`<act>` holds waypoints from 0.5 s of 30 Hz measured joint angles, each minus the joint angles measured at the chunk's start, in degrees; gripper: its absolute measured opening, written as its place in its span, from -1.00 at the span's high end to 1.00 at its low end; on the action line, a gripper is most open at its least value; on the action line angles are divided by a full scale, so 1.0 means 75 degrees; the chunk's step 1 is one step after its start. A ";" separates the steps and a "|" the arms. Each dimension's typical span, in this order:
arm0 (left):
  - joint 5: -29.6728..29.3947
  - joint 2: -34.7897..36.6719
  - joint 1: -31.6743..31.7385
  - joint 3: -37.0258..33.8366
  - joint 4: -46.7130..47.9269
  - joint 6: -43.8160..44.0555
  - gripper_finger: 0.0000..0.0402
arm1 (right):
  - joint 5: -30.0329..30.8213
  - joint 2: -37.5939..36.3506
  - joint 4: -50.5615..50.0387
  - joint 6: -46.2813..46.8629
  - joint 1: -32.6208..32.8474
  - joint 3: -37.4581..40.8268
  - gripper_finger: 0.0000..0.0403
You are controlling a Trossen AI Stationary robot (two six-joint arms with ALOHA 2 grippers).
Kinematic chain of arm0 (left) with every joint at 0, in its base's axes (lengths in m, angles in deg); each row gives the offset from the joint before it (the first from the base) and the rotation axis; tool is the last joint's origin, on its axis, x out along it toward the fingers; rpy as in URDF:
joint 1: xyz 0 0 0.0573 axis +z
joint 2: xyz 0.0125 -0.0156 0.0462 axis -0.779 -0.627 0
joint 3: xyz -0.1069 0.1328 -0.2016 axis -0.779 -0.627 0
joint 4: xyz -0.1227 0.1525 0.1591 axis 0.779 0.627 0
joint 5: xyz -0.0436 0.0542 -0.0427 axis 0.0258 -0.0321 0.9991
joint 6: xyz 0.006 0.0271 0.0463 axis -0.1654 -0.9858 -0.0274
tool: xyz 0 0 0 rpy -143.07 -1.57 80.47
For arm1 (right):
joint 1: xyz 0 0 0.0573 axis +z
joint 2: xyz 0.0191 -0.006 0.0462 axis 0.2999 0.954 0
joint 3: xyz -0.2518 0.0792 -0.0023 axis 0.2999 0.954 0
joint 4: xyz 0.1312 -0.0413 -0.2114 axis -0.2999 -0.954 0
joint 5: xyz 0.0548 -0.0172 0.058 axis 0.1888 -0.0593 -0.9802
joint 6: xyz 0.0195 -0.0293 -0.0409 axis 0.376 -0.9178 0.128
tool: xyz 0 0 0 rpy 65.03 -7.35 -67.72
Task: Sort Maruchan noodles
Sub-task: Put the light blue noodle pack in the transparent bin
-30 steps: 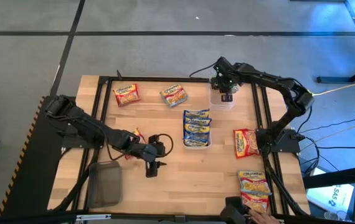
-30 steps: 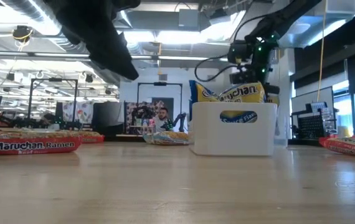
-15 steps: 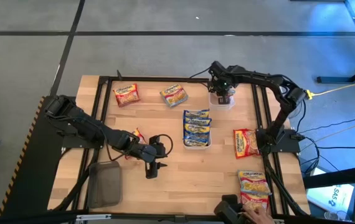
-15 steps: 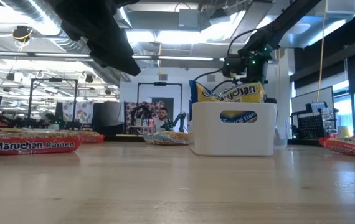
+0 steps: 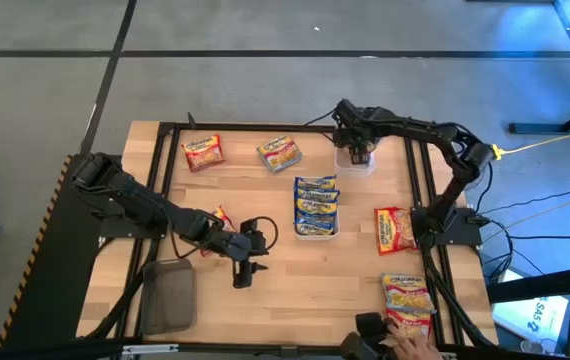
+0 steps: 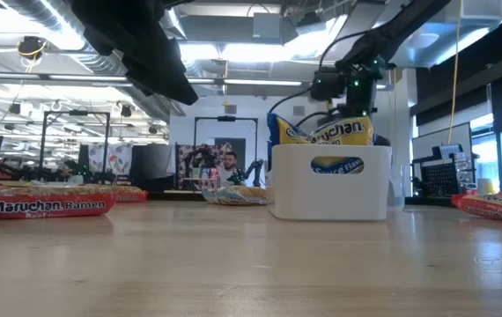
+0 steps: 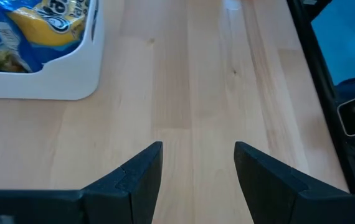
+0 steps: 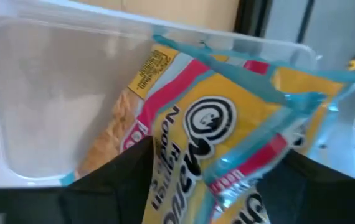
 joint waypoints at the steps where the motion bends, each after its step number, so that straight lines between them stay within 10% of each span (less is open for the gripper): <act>1: 0.0005 0.0000 0.0003 0.0003 0.0000 0.0000 0.03 | 0.0170 -0.0031 0.0000 -0.0081 0.0061 0.0000 -0.17; 15: -0.0064 0.0000 0.0005 0.0003 -0.0065 -0.0243 0.03 | 0.1202 -0.0111 0.0273 -0.0226 0.0350 -0.0048 -0.16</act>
